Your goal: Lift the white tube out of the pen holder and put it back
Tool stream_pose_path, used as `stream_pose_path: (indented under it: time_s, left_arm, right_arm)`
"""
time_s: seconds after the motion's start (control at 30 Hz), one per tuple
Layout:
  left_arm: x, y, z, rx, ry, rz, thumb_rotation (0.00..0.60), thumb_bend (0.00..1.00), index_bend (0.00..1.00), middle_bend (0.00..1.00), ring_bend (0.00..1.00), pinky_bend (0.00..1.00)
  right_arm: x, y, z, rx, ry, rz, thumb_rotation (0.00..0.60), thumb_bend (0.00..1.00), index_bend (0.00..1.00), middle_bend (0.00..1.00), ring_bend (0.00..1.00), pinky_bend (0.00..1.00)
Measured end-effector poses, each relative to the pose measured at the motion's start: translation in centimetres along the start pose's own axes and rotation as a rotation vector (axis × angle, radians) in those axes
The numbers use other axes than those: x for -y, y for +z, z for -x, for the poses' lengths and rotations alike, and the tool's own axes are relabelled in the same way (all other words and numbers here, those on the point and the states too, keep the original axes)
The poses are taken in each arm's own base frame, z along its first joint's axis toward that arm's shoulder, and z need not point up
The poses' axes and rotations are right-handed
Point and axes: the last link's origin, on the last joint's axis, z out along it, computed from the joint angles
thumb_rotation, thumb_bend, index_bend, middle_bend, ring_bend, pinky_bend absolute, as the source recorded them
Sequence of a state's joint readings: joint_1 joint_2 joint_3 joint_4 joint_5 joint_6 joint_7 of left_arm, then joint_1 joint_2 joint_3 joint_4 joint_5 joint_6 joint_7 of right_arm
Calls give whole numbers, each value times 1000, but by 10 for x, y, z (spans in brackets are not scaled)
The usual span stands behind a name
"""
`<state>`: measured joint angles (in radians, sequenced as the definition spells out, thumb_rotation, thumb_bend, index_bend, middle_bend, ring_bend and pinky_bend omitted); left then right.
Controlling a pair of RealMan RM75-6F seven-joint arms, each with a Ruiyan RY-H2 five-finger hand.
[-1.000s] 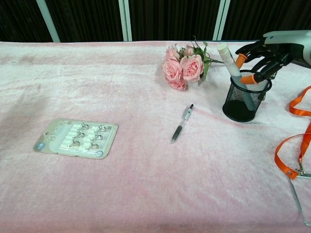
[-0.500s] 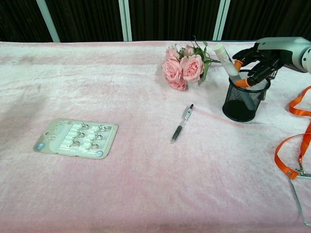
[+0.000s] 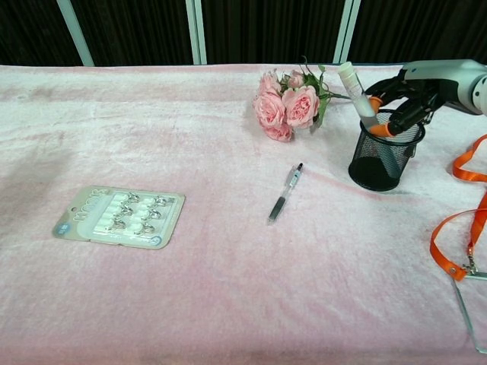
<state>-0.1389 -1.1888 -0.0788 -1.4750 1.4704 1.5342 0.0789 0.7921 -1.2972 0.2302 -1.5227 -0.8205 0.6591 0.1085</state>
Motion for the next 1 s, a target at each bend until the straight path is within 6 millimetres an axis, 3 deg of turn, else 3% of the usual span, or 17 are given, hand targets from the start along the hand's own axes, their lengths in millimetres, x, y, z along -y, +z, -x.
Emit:
stream_pose_path:
  time_s: [0.57,1.0]
  left_arm:
    - [1,0,-3,-4,-17,-6,600,354,123,33,0,20]
    - [11,5,-2,28,-64,-20,600,354,123,33,0,20]
  right_arm:
    - [2,-5,-5,-33,134,-66,600,351,624,45,92,174]
    - [22,-26,-29,-71,320,-195,600,350,630,45,92,173]
